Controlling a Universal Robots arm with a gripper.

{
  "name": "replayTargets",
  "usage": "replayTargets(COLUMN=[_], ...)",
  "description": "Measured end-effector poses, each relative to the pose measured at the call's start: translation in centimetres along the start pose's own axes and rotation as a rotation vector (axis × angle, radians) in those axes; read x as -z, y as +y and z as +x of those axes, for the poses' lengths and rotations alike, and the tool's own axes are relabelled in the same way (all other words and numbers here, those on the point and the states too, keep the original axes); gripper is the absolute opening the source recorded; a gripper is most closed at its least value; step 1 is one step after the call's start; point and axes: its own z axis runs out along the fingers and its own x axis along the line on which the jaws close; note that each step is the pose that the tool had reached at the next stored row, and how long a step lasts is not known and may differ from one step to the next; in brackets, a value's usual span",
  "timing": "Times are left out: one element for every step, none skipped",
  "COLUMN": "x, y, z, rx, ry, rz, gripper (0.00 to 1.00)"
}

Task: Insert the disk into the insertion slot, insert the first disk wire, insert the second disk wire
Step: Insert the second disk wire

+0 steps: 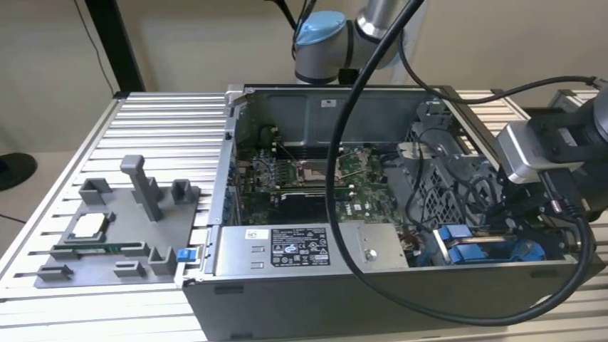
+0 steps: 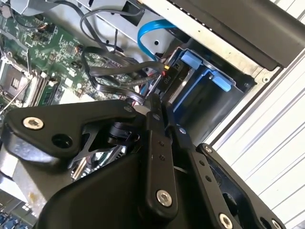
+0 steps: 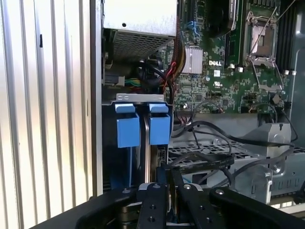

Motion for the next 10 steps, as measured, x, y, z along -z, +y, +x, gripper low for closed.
replayTargets(x=[-0.02,-0.05,-0.11,-0.17,-0.23,-0.28,-0.32,-0.36,-0.4,-0.43], y=[0.0,0.0,0.0,0.0,0.0,0.0,0.0,0.0,0.0,0.01], z=[0.01,0.02,0.04,0.06,0.07,0.09,0.1,0.11,0.09,0.08], rx=[-0.001,-0.003,-0.009,-0.015,-0.019,-0.024,-0.028,-0.03,-0.03,-0.03], ry=[-0.0002,-0.0001,0.0001,0.0002,0.0,0.0,0.0002,0.0001,0.0,-0.0001], rz=[0.0007,0.0016,0.0035,0.0056,0.0077,0.0099,0.0124,0.0144,0.0159,0.0171], gripper=[0.0,0.0,0.0,0.0,0.0,0.0,0.0,0.0,0.0,0.0])
